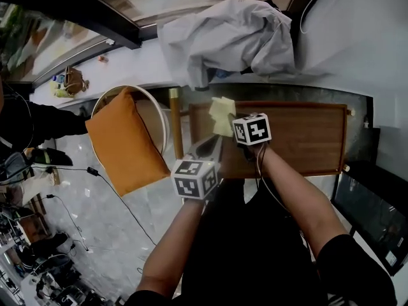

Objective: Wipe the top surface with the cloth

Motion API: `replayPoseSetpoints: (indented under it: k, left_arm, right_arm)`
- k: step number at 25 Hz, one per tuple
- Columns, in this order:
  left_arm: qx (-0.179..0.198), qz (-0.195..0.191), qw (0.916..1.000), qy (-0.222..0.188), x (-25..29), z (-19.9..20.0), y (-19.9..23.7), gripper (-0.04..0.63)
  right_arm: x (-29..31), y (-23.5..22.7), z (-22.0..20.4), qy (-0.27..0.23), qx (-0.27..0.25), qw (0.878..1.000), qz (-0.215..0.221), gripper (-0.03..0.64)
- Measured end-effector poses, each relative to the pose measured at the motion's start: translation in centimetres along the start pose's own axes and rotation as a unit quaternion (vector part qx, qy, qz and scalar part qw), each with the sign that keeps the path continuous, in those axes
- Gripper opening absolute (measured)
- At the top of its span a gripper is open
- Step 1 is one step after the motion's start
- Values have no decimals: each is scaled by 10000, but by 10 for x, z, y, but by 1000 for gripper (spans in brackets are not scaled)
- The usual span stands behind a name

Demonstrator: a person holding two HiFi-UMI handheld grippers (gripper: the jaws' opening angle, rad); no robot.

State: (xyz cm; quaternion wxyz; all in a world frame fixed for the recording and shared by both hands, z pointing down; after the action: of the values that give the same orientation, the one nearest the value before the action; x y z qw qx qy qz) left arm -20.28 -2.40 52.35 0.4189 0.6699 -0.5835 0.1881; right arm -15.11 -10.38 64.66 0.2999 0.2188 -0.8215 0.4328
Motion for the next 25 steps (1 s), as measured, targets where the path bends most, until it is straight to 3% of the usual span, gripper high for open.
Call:
replayPoseSetpoints:
  k: [25]
  left_arm:
    - [521, -553, 9965, 355, 60, -5, -137, 12]
  right_arm:
    - [-148, -152, -26, -223, 508, 9931, -1034, 34]
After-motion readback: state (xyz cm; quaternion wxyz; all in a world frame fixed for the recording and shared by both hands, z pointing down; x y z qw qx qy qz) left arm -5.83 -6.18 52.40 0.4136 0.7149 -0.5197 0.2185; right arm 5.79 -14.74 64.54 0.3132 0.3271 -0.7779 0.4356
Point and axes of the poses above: the fingertips, and each gripper's own axes: x forward along the fingers, y to its left, z out of its top, the point moved 3 cm from there along -x, backward along the fingers, and after that the axes turned 9 degrees about z, right-handed, at the moved point
